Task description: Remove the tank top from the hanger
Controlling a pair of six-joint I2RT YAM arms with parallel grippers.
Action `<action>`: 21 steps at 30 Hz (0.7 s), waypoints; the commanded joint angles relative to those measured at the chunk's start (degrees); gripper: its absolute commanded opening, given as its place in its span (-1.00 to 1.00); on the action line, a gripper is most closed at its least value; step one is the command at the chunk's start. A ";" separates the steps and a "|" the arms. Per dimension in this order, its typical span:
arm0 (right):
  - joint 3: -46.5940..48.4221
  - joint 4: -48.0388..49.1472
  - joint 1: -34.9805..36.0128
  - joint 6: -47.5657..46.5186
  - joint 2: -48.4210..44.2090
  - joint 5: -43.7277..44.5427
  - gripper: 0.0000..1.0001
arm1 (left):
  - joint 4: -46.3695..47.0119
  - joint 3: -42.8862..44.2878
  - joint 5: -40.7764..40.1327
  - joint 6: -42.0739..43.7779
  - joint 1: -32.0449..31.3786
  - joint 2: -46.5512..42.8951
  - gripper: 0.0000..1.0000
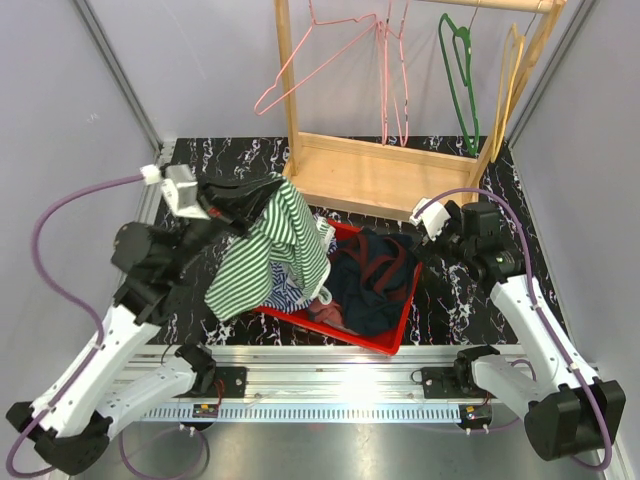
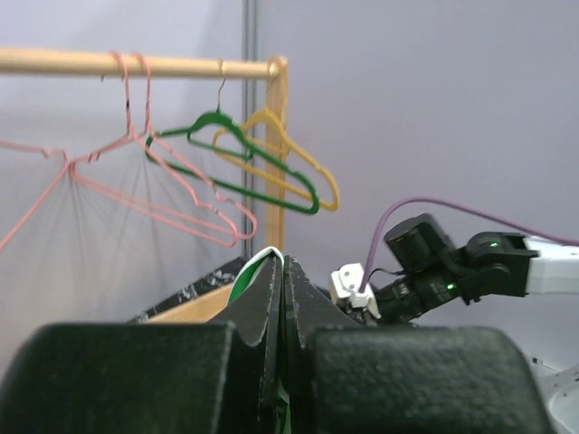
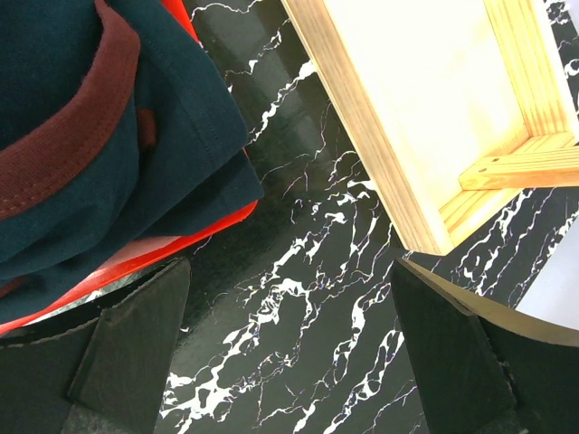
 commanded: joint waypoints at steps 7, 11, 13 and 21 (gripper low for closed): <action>-0.59 2.51 -0.70 0.53 -0.68 0.70 0.99 | 15.05 -10.26 -3.42 -10.18 -0.11 23.06 -1.00; -0.68 2.68 -0.79 0.35 -0.59 1.05 0.99 | 21.31 -15.97 -3.95 -13.18 -0.20 30.56 -1.00; -0.86 2.68 -0.88 0.26 -0.68 1.05 1.00 | 24.29 -20.89 -5.18 -14.92 -0.20 34.59 -1.00; -1.03 2.95 -0.96 -0.18 -0.07 0.88 0.99 | 39.86 -36.72 -2.99 -24.25 -0.20 45.59 -1.00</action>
